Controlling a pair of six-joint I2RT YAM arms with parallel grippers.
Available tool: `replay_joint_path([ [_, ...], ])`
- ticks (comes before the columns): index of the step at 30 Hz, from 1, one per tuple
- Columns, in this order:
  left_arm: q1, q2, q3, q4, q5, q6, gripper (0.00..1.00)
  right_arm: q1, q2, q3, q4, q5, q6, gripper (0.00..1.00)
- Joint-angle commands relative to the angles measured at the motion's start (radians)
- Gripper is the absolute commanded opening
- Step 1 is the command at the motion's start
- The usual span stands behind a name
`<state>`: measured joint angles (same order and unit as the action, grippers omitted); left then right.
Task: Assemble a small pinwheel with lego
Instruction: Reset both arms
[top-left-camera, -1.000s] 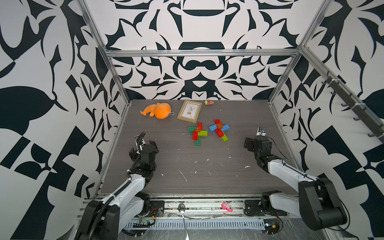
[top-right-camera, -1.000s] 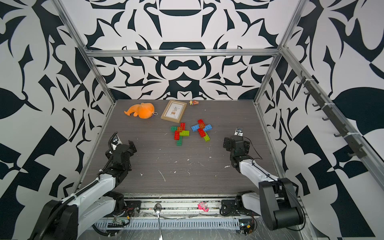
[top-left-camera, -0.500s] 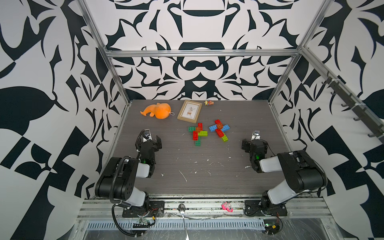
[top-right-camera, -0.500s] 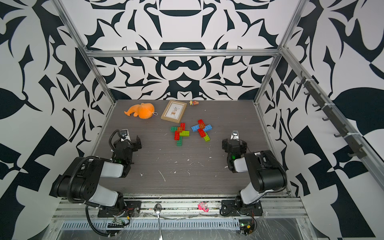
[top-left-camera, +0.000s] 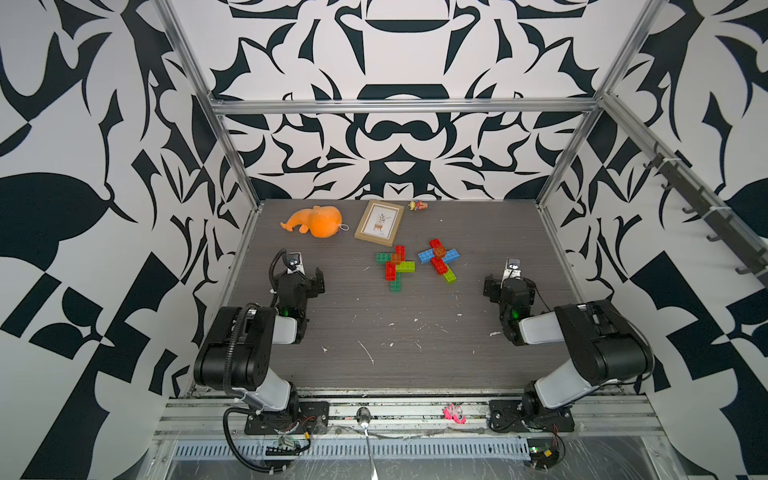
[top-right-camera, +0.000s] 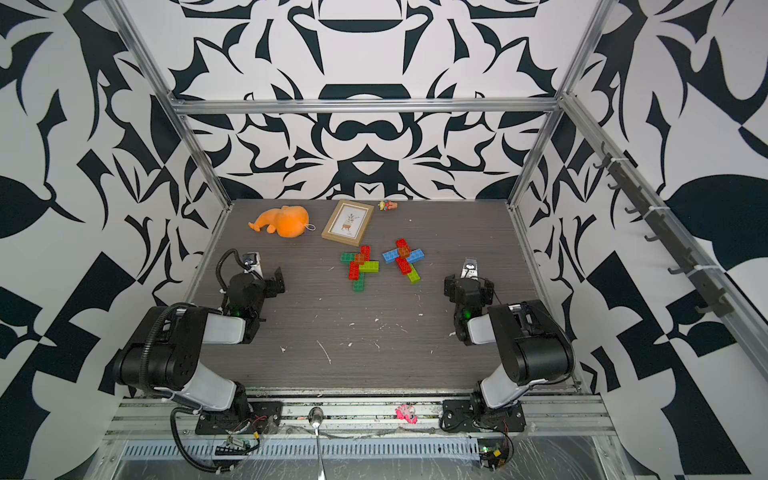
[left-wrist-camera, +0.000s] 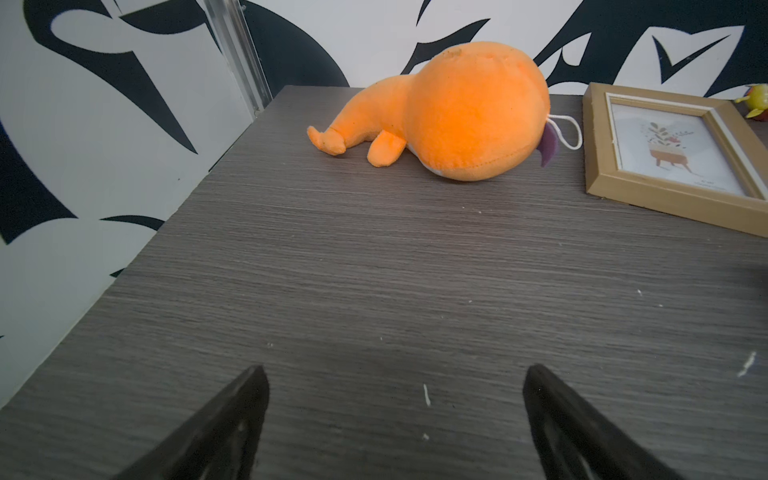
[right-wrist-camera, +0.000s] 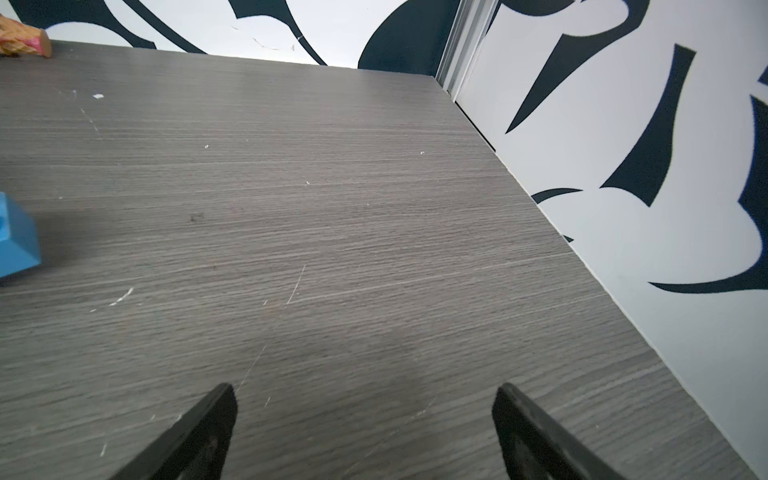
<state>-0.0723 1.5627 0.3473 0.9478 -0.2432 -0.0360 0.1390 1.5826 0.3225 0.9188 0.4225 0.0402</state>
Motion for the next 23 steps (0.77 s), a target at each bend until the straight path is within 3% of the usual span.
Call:
replay_joint_path([
  [1,0.000,0.006,0.000,0.030,0.014,0.003,1.00,-0.001,-0.019,0.015,0.044,0.003,-0.009,0.99],
  [23,0.000,0.003,0.006,0.014,0.021,0.004,1.00,-0.001,-0.019,0.015,0.044,0.004,-0.010,0.99],
])
